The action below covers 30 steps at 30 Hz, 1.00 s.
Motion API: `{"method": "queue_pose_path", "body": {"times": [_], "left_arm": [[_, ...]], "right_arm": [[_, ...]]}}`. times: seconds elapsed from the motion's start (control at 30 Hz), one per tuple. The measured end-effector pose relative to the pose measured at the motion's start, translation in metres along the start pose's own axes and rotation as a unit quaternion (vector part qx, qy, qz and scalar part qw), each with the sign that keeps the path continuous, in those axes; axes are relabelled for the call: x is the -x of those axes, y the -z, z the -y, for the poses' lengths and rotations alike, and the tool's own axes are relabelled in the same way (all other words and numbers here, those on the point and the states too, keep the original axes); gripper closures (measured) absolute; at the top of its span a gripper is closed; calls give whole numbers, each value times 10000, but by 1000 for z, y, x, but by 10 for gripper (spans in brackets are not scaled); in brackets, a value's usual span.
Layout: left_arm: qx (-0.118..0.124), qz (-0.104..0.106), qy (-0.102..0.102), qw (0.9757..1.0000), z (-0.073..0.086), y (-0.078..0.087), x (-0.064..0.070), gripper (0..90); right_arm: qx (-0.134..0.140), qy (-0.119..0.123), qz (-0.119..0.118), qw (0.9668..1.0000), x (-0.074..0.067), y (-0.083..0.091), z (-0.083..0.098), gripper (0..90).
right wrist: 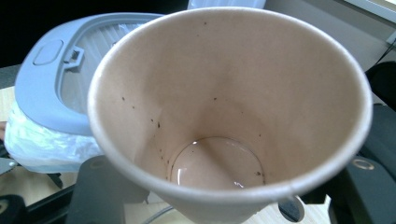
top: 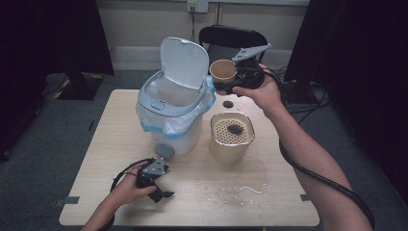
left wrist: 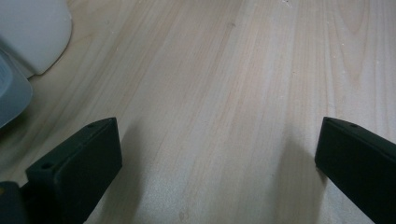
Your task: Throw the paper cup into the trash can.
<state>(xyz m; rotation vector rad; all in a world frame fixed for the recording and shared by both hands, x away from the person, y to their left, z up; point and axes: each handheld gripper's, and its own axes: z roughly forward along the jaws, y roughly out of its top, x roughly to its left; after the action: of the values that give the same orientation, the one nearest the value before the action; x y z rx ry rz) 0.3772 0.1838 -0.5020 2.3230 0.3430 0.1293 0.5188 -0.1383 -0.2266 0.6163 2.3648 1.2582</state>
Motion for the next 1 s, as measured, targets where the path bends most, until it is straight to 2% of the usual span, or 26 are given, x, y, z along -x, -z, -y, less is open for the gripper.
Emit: {"method": "queue_pose_path", "body": {"times": [0.33,0.63,1.0], "left_arm": [[3,11,1,10000,0,0,0,0],[2,18,13,10000,0,0,0,0],[-5,21,12,10000,0,0,0,0]], "right_arm": [[136,50,-145,9998,-9,-8,-20,359],[149,105,-403,9990,-25,-35,-34,357],[80,146,-642,9978,-38,-61,-37,343]]}}
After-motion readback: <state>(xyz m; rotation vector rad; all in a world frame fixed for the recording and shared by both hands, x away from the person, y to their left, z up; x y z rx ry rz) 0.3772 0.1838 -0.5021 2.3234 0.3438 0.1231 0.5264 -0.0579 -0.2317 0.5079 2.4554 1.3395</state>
